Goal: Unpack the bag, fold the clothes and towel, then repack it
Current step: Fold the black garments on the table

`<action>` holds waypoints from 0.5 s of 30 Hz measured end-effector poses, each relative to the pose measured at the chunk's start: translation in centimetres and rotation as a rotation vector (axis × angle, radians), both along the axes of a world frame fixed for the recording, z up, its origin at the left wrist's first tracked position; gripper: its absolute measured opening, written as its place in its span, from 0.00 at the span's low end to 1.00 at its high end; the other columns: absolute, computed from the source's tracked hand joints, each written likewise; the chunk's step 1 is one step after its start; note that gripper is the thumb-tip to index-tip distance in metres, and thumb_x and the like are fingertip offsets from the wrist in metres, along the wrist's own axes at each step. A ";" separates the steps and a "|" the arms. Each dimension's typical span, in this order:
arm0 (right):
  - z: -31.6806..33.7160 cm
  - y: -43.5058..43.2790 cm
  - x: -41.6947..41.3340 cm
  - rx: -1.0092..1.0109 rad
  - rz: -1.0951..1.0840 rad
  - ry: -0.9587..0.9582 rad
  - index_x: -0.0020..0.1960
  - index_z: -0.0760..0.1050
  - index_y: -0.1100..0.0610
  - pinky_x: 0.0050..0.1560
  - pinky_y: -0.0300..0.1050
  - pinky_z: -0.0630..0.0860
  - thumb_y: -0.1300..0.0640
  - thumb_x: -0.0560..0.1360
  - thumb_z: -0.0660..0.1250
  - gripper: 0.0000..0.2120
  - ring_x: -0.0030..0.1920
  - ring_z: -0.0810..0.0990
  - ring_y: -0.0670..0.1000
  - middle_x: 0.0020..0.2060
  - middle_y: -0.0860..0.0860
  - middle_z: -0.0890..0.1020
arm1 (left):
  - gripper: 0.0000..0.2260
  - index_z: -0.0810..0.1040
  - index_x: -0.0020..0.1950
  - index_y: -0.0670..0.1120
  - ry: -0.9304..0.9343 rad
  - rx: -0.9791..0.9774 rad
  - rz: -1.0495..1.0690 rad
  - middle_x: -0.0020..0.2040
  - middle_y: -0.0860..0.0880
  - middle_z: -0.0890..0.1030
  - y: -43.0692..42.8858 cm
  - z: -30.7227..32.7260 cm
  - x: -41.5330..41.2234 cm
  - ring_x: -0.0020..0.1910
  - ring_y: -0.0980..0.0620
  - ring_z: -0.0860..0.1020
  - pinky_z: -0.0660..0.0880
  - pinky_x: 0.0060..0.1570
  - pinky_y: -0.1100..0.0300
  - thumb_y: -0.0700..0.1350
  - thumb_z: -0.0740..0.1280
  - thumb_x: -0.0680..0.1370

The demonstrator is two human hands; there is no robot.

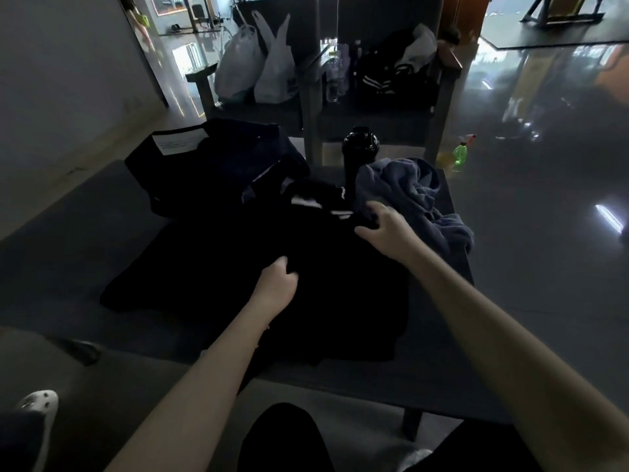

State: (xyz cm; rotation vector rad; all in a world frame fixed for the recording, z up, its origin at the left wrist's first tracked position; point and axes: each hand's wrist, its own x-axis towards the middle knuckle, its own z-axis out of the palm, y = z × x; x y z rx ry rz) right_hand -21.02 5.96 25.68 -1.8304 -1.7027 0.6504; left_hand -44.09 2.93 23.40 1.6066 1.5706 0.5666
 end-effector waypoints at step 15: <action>-5.4 -7.4 -1.7 -0.091 -0.299 0.270 0.44 0.74 0.60 0.41 0.40 0.68 0.62 0.75 0.65 0.02 0.49 0.78 0.56 0.41 0.53 0.78 | 0.12 0.75 0.62 0.42 -0.146 -0.138 0.147 0.49 0.44 0.79 0.1 -0.6 1.4 0.44 0.48 0.77 0.72 0.39 0.60 0.41 0.57 0.81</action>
